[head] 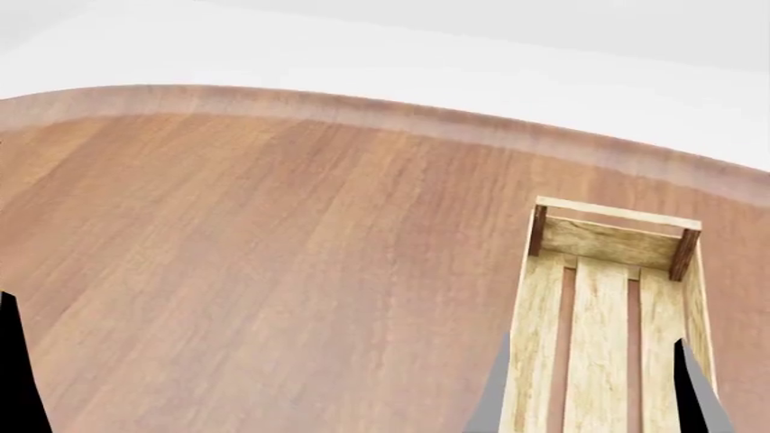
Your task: Stack the right bowl on the left bowl and place them in the tray.
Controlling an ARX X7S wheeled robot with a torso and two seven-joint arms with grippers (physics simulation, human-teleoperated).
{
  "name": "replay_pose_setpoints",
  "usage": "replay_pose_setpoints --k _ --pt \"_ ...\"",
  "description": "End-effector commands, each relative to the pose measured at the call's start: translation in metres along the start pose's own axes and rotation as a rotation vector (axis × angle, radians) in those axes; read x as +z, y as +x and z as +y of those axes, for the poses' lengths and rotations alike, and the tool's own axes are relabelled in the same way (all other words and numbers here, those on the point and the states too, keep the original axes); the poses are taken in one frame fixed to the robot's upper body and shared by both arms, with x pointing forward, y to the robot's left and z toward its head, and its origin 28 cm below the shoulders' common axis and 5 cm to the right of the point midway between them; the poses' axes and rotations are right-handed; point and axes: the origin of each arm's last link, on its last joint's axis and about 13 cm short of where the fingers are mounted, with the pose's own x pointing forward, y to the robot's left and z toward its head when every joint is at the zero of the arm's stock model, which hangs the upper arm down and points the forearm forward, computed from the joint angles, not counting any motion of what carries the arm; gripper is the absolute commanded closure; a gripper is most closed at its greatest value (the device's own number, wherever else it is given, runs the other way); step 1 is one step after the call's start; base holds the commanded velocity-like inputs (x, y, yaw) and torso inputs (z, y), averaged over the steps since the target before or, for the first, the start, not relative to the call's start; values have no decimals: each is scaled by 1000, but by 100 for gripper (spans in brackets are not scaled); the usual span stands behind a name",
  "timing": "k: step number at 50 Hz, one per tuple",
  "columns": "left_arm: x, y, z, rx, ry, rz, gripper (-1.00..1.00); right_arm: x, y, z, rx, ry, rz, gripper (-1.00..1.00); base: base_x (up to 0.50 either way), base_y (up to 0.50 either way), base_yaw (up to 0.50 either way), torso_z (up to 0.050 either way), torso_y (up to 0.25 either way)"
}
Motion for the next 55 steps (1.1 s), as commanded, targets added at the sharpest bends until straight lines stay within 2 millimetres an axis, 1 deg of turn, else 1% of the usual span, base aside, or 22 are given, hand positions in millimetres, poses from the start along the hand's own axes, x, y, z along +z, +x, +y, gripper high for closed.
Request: replay_pose_setpoints --k 1,22,38,55 --pt "-1 0 0 -1 -2 4 -100 0 1 0 1 9 6 -100 0 0 0 48 14" --pt "1 -1 0 -9 2 0 -100 1 1 0 7 10 7 -100 0 0 0 48 8" --pt "2 -2 0 -24 18 3 -100 3 0 1 11 8 6 -100 0 0 0 48 -113" --pt "0 -2 -1 -34 19 7 -100 1 1 1 13 8 7 -100 0 0 0 48 -114"
